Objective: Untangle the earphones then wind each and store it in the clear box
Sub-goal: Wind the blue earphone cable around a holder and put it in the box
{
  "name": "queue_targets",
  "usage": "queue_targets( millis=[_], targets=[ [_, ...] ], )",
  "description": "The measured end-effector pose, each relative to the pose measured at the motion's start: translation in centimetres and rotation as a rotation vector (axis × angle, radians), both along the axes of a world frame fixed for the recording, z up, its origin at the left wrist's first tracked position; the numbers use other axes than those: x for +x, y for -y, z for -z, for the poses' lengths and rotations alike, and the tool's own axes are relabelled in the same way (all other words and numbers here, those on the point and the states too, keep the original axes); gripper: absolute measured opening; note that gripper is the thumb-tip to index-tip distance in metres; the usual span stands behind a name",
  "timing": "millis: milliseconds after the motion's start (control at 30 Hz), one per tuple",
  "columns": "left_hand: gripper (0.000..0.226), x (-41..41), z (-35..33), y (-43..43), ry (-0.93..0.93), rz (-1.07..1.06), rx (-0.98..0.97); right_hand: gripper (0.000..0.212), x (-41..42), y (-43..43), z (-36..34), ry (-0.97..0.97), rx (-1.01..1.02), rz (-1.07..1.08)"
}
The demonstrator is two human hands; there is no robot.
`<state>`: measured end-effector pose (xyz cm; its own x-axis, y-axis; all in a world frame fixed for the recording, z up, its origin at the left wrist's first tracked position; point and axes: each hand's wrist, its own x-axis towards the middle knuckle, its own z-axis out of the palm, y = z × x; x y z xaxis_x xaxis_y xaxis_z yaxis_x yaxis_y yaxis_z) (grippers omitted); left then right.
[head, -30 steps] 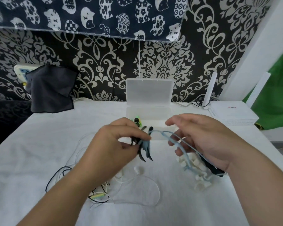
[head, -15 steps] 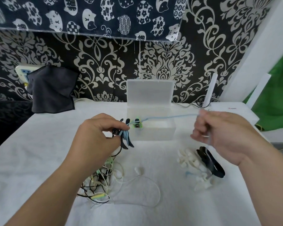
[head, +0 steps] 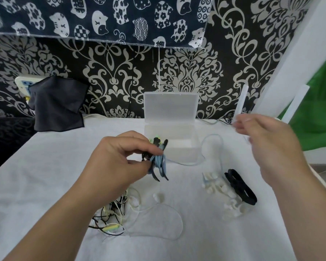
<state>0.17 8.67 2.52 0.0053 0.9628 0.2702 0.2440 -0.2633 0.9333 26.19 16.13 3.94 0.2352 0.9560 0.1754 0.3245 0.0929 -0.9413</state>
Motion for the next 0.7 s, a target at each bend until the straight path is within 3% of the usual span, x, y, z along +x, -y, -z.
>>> queue_targets(
  millis=[133, 200, 267, 467, 700],
  targets=[
    [0.047, 0.5, -0.4, 0.3, 0.065, 0.125, -0.014, 0.037, -2.9, 1.8, 0.1, -0.089, -0.112, -0.653],
    [0.041, 0.6, -0.5, 0.3, 0.075, 0.164, 0.004, 0.053, -4.1, 2.1, 0.8, -0.067, -0.213, -0.807],
    [0.038, 0.6, -0.3, 0.3, 0.118, 0.178, 0.013, 0.054, -4.9, 2.0, 1.5, -0.043, -0.264, -0.821],
    [0.039, 0.3, -0.1, 0.2, 0.208, 0.182, 0.026, 0.011, -5.9, 2.2, 2.7, -0.019, -0.233, -0.805],
    [0.049, 0.6, 0.4, -0.3, 0.265, 0.008, 0.022, 0.03, -6.8, 3.1, 2.5, 0.013, -0.366, -0.875]
  ],
)
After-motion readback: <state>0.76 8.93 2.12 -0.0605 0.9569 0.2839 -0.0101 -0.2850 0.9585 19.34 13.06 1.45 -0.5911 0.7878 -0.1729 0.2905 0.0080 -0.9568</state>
